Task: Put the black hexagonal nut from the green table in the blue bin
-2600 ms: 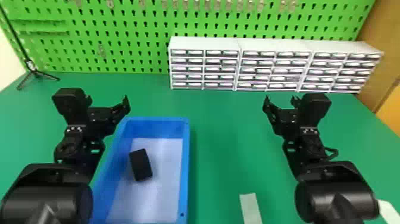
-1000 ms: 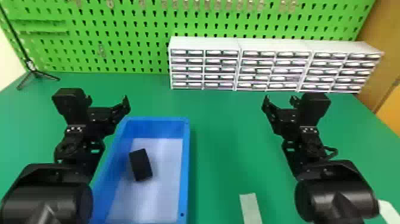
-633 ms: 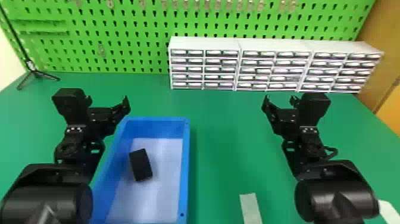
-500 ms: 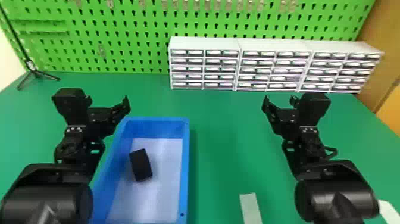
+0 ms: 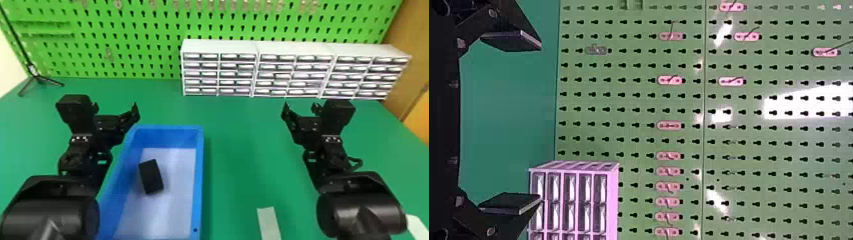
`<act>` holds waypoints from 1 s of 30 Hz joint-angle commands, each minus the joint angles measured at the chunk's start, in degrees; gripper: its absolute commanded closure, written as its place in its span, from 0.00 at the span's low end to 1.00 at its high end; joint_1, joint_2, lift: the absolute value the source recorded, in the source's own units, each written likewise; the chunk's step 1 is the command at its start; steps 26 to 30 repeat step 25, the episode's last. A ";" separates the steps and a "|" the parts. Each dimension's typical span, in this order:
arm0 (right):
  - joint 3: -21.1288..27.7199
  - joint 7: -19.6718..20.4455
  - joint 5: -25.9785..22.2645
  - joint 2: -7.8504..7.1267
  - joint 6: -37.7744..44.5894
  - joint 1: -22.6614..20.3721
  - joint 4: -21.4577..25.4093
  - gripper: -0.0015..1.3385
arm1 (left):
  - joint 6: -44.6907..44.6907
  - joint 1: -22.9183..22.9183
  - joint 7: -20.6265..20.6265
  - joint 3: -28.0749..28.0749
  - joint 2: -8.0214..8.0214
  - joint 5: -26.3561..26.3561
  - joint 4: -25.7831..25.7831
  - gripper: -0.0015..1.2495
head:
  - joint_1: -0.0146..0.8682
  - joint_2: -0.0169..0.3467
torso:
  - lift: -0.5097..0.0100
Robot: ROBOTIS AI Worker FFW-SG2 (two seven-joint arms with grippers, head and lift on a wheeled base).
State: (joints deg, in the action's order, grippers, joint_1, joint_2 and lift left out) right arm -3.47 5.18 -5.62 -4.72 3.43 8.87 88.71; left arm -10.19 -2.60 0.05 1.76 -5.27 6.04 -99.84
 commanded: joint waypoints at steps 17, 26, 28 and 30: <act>0.13 0.00 -0.18 -0.02 0.00 0.01 -0.03 0.35 | 0.00 -0.21 -0.05 -0.09 0.00 -0.06 0.00 0.16 | 0.79 0.12 | 0.80; 0.13 0.00 -0.18 -0.02 0.00 0.01 -0.03 0.35 | 0.00 -0.21 -0.05 0.00 0.00 -0.06 0.00 0.16 | 0.79 0.12 | 0.80; 0.13 0.00 -0.18 -0.02 0.00 0.01 -0.03 0.35 | 0.00 -0.21 -0.05 0.00 0.00 -0.06 0.00 0.16 | 0.79 0.12 | 0.80; 0.13 0.00 -0.18 -0.02 0.00 0.01 -0.03 0.35 | 0.00 -0.21 -0.05 0.00 0.00 -0.06 0.00 0.16 | 0.79 0.12 | 0.80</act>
